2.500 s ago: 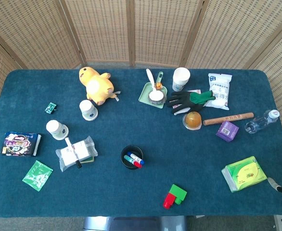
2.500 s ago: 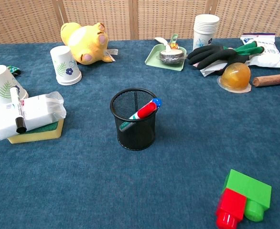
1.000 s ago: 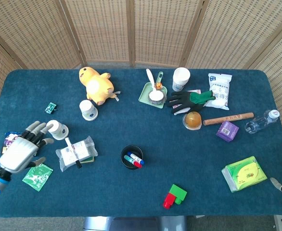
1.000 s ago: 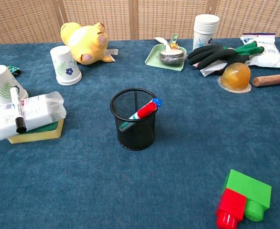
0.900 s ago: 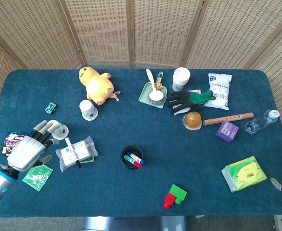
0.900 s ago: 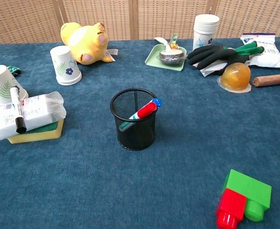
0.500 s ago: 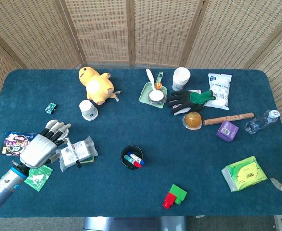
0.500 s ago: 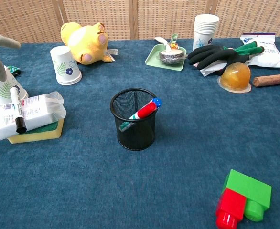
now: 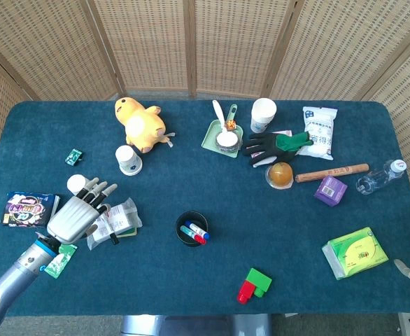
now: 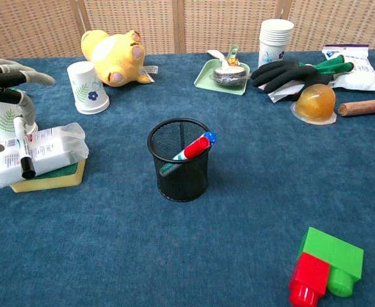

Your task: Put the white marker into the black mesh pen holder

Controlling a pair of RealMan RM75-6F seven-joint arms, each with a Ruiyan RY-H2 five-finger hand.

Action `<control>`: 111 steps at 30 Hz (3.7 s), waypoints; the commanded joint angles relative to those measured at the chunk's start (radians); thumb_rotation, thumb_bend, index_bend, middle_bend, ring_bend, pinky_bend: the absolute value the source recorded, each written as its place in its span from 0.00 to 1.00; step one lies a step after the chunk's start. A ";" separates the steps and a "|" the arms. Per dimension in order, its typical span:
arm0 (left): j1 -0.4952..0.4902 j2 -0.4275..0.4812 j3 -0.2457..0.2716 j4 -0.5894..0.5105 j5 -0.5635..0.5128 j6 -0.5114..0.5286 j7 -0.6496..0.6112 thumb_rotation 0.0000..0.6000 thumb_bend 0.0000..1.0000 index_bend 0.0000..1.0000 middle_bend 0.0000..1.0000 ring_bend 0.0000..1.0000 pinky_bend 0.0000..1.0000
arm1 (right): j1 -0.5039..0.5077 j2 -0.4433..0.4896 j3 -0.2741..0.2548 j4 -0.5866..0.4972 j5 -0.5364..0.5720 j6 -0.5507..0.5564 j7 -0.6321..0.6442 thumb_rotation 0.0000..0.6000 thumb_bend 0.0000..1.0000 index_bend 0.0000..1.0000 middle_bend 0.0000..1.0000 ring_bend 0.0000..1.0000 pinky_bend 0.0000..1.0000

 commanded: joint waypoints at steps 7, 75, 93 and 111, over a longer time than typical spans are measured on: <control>-0.027 -0.014 -0.007 -0.033 -0.047 -0.038 0.058 1.00 0.32 0.38 0.00 0.00 0.05 | 0.000 0.004 0.003 0.004 0.006 -0.004 0.014 1.00 0.00 0.07 0.00 0.00 0.00; -0.436 0.042 -0.178 -0.572 -0.435 -0.233 1.488 1.00 0.44 0.61 0.00 0.00 0.25 | 0.000 0.025 0.001 0.030 -0.019 -0.007 0.120 1.00 0.00 0.18 0.00 0.00 0.00; -0.669 -0.229 -0.041 -0.495 -0.763 -0.043 1.899 1.00 0.44 0.60 0.00 0.00 0.25 | -0.010 0.051 0.002 0.046 -0.021 0.001 0.213 1.00 0.00 0.19 0.00 0.00 0.00; -0.767 -0.343 0.063 -0.423 -0.734 0.101 1.962 1.00 0.44 0.29 0.00 0.00 0.25 | -0.010 0.062 0.009 0.070 -0.008 -0.008 0.281 1.00 0.00 0.20 0.00 0.00 0.00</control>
